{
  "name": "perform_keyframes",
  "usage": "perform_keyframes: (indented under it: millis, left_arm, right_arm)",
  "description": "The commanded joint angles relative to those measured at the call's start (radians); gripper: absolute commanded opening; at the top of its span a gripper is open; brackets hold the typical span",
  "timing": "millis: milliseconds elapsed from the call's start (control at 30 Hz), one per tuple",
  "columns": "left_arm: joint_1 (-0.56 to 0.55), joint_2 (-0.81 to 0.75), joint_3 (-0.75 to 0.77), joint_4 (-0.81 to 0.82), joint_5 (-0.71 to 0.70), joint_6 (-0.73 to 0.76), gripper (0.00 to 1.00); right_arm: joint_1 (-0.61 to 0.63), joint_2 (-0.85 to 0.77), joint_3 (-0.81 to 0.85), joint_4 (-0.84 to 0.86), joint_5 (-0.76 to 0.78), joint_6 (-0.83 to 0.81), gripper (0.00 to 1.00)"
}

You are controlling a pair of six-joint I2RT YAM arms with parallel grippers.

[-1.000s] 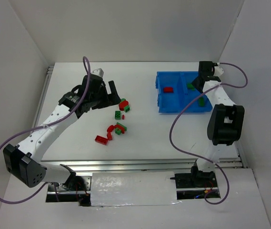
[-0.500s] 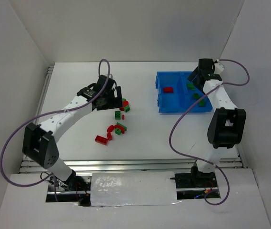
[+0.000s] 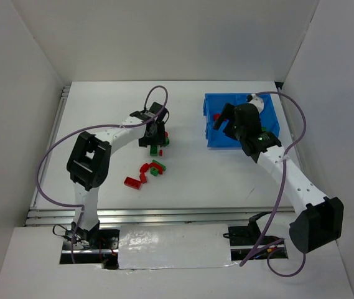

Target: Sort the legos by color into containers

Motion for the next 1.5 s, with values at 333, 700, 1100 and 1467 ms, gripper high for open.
perform_keyframes:
  millis: [333,700,1100,1467]
  left_arm:
    - [0.03,0.1,0.004,0.041,0.007,-0.011,0.59]
    - [0.036,-0.021,-0.028,-0.012,-0.053,-0.053,0.0]
    - [-0.017,-0.581,-0.316,0.251,0.246,-0.429,0.0]
    - [-0.059,-0.672,-0.321,0.267,0.294,-0.466,0.0]
  right_arm:
    - [0.047,-0.108,-0.06,0.05,-0.055,-0.026,1.0]
    - [0.069,-0.195,-0.134,0.153,-0.217,-0.035,1.0]
    - [0.358,-0.088,-0.347,0.745,-0.46,-0.061,0.98]
    - [0.474,0.036,-0.246,0.819,-0.298,-0.052,0.92]
